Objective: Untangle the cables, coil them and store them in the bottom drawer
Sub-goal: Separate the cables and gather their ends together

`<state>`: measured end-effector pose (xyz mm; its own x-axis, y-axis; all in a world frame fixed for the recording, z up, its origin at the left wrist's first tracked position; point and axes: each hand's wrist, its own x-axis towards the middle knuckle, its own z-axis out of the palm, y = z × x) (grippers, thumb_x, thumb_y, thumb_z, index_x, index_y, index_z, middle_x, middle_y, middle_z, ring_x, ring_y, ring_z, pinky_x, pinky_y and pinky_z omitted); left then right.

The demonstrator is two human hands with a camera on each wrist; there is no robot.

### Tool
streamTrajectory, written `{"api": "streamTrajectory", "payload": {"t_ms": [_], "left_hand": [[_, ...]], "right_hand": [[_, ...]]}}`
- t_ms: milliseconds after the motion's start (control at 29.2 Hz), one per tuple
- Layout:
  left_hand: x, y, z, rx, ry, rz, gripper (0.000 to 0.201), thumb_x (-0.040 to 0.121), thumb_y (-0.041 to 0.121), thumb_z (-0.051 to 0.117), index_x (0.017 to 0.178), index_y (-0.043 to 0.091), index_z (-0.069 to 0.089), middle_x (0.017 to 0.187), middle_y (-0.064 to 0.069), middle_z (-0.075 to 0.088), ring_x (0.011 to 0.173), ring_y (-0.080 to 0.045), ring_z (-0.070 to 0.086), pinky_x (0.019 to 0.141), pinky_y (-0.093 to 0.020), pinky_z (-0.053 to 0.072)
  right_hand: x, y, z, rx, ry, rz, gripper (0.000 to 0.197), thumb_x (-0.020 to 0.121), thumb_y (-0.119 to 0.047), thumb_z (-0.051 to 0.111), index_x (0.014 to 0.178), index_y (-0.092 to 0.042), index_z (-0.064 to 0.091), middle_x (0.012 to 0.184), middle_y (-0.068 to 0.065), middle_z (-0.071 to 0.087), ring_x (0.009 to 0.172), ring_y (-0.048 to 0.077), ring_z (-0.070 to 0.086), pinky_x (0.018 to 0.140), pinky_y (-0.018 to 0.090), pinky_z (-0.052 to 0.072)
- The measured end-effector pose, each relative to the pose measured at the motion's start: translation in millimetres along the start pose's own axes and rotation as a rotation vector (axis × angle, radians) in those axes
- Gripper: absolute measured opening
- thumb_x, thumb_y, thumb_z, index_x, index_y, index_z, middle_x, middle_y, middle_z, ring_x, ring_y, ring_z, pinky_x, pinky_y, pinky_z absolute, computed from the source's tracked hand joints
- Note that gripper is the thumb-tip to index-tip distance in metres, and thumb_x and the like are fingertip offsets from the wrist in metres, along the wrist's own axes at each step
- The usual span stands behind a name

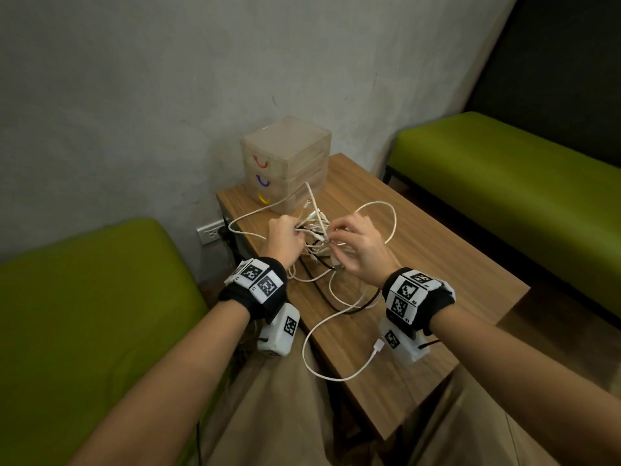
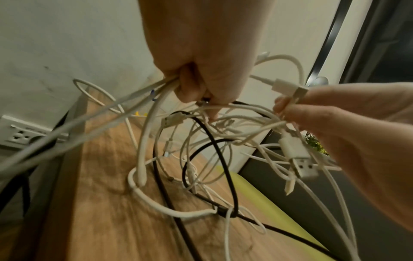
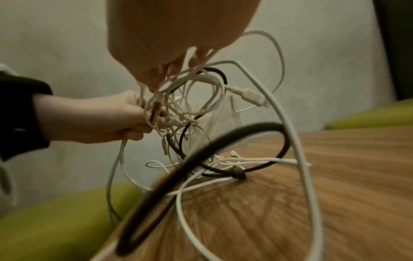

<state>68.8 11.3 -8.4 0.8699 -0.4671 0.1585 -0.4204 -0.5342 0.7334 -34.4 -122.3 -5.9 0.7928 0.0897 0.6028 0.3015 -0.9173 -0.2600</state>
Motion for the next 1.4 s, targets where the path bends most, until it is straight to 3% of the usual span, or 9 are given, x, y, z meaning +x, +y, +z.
{"api": "streamTrajectory", "payload": {"t_ms": [171,308,445,616,855,958,1163,1300,1403], "left_hand": [[-7,-3,0,-0.008,0.018,0.138,0.023,0.083,0.011,0.065,0.105,0.007,0.069,0.092,-0.017,0.071,0.084,-0.028,0.066,0.077,-0.035,0.051],[-25,-13,2,-0.031,0.015,0.407,0.054,0.075,-0.003,0.068,0.125,0.008,0.053,0.101,-0.015,0.069,0.08,-0.023,0.066,0.075,-0.022,0.051],[-33,-5,11,-0.045,0.001,0.504,0.026,0.069,-0.003,0.069,0.094,0.001,0.067,0.081,-0.014,0.07,0.071,-0.014,0.061,0.066,-0.031,0.049],[-24,11,22,-0.068,0.013,0.189,0.027,0.076,0.015,0.072,0.102,0.014,0.069,0.089,-0.011,0.071,0.08,-0.026,0.064,0.074,-0.037,0.053],[-14,-3,13,-0.06,-0.037,0.051,0.02,0.078,0.017,0.07,0.098,0.019,0.071,0.087,-0.009,0.072,0.08,-0.022,0.064,0.075,-0.037,0.054],[-13,-4,11,-0.058,-0.024,0.041,0.016,0.082,0.015,0.065,0.096,0.018,0.072,0.087,-0.012,0.071,0.084,-0.026,0.064,0.073,-0.038,0.053],[-17,-10,9,-0.121,-0.067,0.076,0.021,0.082,0.013,0.065,0.102,0.016,0.071,0.086,-0.01,0.072,0.084,-0.024,0.066,0.074,-0.031,0.052],[-23,-2,13,-0.215,-0.046,0.134,0.037,0.073,0.03,0.075,0.108,0.02,0.068,0.088,-0.008,0.073,0.081,-0.025,0.066,0.076,-0.039,0.055],[-21,6,15,-0.121,-0.006,0.147,0.028,0.076,0.029,0.072,0.102,0.017,0.069,0.086,-0.011,0.071,0.079,-0.025,0.065,0.072,-0.038,0.053]], "right_hand": [[8,1,-9,0.21,-0.015,0.306,0.008,0.089,-0.008,0.055,0.092,-0.005,0.062,0.085,0.0,0.067,0.07,-0.001,0.057,0.068,0.008,0.045],[11,9,-15,0.252,0.023,0.476,0.008,0.091,-0.007,0.052,0.092,-0.008,0.06,0.08,0.0,0.069,0.066,0.002,0.062,0.063,0.006,0.047],[13,11,-18,0.251,-0.088,0.471,0.007,0.093,-0.008,0.05,0.094,-0.007,0.057,0.085,0.004,0.07,0.07,0.012,0.064,0.061,0.01,0.048],[20,2,-17,0.274,-0.066,0.434,0.008,0.093,-0.008,0.05,0.094,-0.006,0.058,0.083,0.003,0.067,0.069,0.008,0.06,0.061,0.006,0.042],[24,-1,-24,0.55,-0.016,0.504,0.01,0.095,-0.004,0.043,0.092,-0.003,0.052,0.066,0.001,0.061,0.06,0.007,0.063,0.066,0.019,0.053],[29,-5,-26,0.647,0.059,0.52,0.01,0.095,-0.002,0.041,0.092,-0.002,0.051,0.067,0.008,0.06,0.06,0.022,0.066,0.061,0.029,0.057],[24,-3,-27,0.554,0.237,0.505,0.011,0.095,-0.002,0.041,0.093,-0.006,0.051,0.064,-0.002,0.054,0.053,0.011,0.058,0.057,0.028,0.053],[29,-9,-22,0.583,0.058,0.524,0.011,0.096,-0.005,0.04,0.094,-0.006,0.05,0.065,0.0,0.057,0.055,0.016,0.06,0.055,0.029,0.052],[36,-9,-24,0.693,-0.008,0.54,0.011,0.097,-0.004,0.039,0.093,-0.004,0.049,0.066,0.007,0.057,0.057,0.023,0.06,0.055,0.033,0.052]]}}
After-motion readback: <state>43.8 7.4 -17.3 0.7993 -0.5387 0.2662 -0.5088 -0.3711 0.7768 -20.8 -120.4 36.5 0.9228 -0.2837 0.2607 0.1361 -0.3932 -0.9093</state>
